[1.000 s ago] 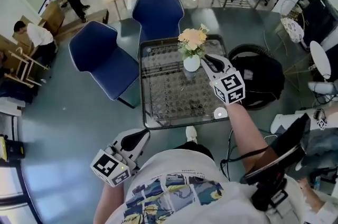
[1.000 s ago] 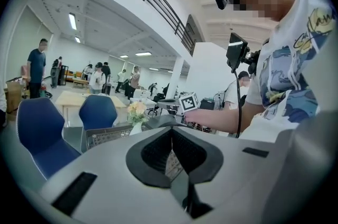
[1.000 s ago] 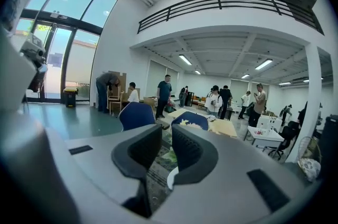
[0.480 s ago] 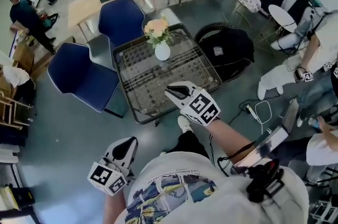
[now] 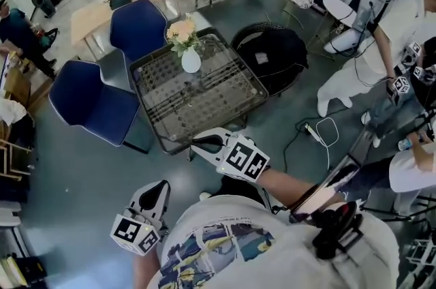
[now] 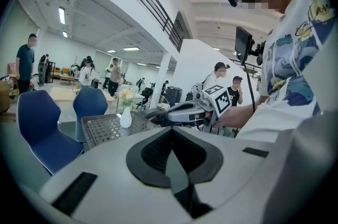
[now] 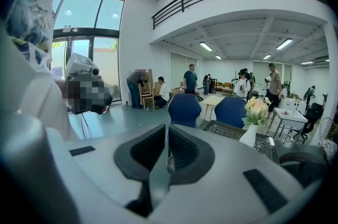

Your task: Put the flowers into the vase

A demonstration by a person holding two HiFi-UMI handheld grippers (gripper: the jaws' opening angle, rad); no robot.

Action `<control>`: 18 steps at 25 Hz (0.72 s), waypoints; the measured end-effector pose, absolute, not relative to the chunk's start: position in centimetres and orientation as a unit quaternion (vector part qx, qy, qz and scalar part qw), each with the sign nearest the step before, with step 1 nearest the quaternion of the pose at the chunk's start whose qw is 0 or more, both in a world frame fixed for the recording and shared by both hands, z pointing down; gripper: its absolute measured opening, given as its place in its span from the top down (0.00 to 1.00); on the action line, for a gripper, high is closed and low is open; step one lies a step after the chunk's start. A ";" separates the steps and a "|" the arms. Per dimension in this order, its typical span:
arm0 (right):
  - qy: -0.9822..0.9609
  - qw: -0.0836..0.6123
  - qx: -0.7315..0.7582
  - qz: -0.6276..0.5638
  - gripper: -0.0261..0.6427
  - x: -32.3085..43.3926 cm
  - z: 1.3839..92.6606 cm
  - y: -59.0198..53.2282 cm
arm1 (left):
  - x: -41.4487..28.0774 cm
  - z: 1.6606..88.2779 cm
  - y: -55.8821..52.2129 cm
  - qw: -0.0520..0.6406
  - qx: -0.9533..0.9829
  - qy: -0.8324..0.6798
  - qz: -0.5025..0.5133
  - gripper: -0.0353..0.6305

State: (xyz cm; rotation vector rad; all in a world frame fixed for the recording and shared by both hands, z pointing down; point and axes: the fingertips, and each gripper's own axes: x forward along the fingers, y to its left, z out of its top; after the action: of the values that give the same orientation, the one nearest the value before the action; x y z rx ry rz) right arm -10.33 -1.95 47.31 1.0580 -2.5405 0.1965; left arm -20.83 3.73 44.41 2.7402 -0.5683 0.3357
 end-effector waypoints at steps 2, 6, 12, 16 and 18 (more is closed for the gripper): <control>-0.908 0.194 0.366 0.070 0.92 -11.1 47.4 -0.9 | -20.8 44.8 4.2 0.158 0.960 -0.198 0.119 0.93; -0.914 0.197 0.346 0.070 0.93 -12.4 47.6 0.8 | -20.8 45.0 5.1 0.156 0.960 -0.198 0.123 0.93; -0.918 0.198 0.336 0.066 0.93 -13.5 47.0 1.8 | -21.0 44.8 5.4 0.160 0.959 -0.197 0.129 0.93; -0.920 0.200 0.332 0.060 0.94 -13.6 46.8 1.6 | -20.9 45.0 5.3 0.158 0.959 -0.194 0.131 0.93; -0.920 0.201 0.330 0.058 0.94 -13.7 46.8 1.6 | -20.8 45.0 5.3 0.156 0.960 -0.191 0.133 0.93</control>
State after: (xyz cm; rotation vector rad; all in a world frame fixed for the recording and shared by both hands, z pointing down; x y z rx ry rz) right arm -13.65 1.64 46.78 0.9234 -2.5720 0.1615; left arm -20.75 5.27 45.04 2.7483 -0.5468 0.3819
